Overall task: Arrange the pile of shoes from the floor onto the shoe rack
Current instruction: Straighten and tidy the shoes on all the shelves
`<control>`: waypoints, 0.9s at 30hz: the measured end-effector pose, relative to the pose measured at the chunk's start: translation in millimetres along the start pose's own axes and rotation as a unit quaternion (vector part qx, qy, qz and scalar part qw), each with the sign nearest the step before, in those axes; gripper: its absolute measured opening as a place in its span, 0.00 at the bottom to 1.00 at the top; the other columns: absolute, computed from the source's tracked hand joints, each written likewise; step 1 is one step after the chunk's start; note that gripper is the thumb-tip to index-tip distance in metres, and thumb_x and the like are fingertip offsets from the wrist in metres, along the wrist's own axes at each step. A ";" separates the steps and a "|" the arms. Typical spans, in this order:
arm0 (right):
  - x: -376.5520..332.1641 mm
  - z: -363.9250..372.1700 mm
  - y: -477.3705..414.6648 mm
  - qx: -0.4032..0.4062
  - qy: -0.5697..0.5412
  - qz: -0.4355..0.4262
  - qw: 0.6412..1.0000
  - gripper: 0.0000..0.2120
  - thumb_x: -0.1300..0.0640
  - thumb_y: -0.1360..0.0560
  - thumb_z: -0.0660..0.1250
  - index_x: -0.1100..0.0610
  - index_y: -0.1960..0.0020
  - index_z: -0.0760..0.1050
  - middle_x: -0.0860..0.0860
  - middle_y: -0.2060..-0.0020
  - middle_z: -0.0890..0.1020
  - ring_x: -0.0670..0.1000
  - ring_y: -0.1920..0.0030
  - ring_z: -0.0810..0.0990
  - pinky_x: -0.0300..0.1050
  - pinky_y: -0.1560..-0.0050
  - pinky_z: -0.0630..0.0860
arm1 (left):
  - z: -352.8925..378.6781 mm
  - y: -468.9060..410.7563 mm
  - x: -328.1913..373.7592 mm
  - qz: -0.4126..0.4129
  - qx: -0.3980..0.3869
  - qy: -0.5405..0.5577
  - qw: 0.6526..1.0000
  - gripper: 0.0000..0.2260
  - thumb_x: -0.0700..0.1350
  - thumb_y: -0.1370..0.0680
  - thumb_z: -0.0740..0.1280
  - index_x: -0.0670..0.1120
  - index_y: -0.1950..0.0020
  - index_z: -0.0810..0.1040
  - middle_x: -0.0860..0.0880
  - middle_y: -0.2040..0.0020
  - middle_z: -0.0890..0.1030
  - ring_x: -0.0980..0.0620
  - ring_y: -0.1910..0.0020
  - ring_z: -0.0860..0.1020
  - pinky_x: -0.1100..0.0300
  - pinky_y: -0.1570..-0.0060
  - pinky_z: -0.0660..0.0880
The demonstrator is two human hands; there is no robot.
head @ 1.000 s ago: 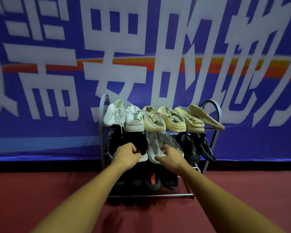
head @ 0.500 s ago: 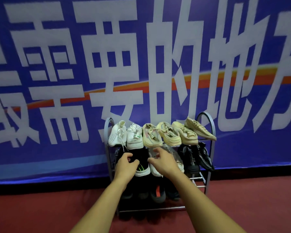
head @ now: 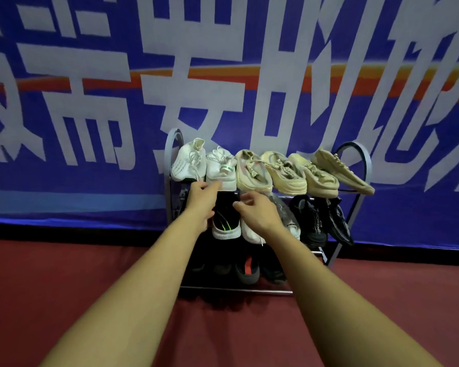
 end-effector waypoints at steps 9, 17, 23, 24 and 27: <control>8.3 5.5 -12.5 -0.005 -0.009 0.012 1.000 0.19 0.52 0.24 0.68 0.58 0.35 0.78 0.54 0.41 0.83 0.54 0.39 0.80 0.52 0.37 0.76 | 25.1 -24.1 -2.1 -0.054 0.061 0.174 0.981 0.27 0.52 0.24 0.71 0.46 0.36 0.57 0.48 0.47 0.77 0.48 0.55 0.83 0.58 0.62 0.74; 20.6 -20.6 -7.4 0.019 -0.013 0.019 1.000 0.15 0.57 0.25 0.67 0.57 0.39 0.81 0.53 0.45 0.84 0.55 0.44 0.82 0.51 0.40 0.77 | 20.6 -13.0 4.5 -0.089 0.046 0.233 0.967 0.25 0.47 0.29 0.73 0.44 0.35 0.70 0.44 0.45 0.82 0.48 0.59 0.85 0.65 0.78 0.63; 7.8 -13.8 1.5 0.009 -0.085 -0.008 0.996 0.19 0.52 0.28 0.68 0.55 0.38 0.80 0.53 0.48 0.85 0.51 0.50 0.83 0.52 0.44 0.80 | 11.5 11.7 11.7 -0.102 0.007 0.235 0.967 0.15 0.45 0.27 0.71 0.48 0.41 0.75 0.45 0.52 0.83 0.49 0.61 0.83 0.64 0.72 0.65; 4.8 -9.8 2.1 0.002 -0.103 -0.006 0.995 0.19 0.51 0.28 0.68 0.55 0.38 0.79 0.52 0.48 0.85 0.51 0.51 0.83 0.50 0.46 0.80 | 11.2 15.9 12.6 -0.104 -0.003 0.233 0.967 0.11 0.44 0.27 0.70 0.48 0.45 0.76 0.46 0.54 0.83 0.49 0.61 0.83 0.63 0.71 0.66; -2.9 -3.5 1.7 0.001 -0.206 0.019 0.978 0.09 0.55 0.23 0.69 0.53 0.43 0.79 0.51 0.53 0.83 0.48 0.60 0.81 0.40 0.61 0.74 | 11.9 26.1 14.7 -0.102 -0.028 0.232 0.967 0.05 0.42 0.25 0.68 0.49 0.50 0.76 0.46 0.55 0.83 0.48 0.61 0.83 0.63 0.69 0.66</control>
Point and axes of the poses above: each hand's wrist, its own y-axis away from the middle knuckle, its own z-axis out of the palm, x = y × z, the point moved 5 cm from there along -y, towards the middle knuckle
